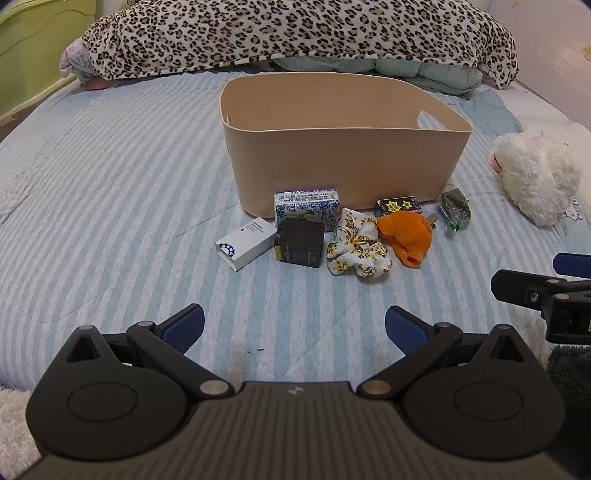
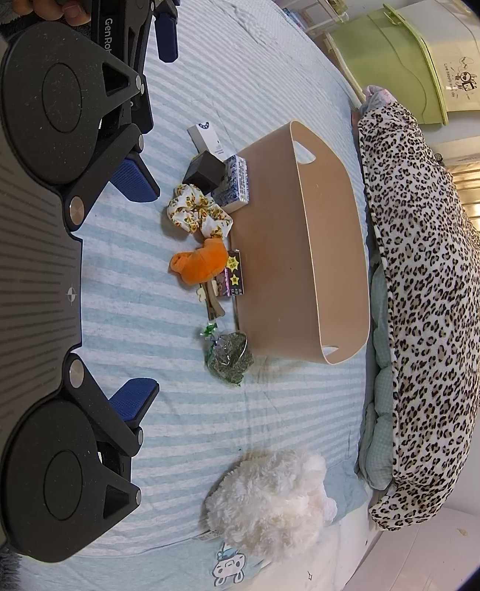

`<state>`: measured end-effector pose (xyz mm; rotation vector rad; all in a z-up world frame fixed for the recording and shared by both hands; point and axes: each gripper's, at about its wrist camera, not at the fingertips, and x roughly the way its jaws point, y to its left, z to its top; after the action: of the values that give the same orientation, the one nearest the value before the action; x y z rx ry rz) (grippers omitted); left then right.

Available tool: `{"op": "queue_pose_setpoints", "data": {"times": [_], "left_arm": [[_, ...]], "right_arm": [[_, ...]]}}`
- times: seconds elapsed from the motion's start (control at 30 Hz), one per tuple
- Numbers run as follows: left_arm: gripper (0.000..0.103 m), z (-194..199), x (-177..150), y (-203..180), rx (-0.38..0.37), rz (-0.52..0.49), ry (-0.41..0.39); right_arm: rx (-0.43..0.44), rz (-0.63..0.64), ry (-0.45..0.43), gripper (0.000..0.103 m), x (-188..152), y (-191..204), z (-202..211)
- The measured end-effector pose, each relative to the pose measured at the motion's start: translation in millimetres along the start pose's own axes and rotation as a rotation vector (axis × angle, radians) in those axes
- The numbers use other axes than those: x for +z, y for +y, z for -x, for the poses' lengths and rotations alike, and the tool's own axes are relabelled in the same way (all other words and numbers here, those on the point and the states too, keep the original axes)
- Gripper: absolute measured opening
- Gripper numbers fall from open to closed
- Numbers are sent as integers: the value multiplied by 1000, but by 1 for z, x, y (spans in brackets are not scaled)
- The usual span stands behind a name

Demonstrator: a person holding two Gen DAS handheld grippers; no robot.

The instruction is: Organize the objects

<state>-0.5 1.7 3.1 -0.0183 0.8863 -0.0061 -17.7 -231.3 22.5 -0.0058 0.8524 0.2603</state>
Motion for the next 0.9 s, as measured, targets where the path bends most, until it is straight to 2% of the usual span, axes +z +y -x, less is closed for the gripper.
{"op": "queue_pose_setpoints", "data": {"times": [0.9], "left_arm": [[103, 0, 1, 0, 7, 3, -3]], "right_arm": [[1, 1, 5, 103, -1, 3, -1]]}}
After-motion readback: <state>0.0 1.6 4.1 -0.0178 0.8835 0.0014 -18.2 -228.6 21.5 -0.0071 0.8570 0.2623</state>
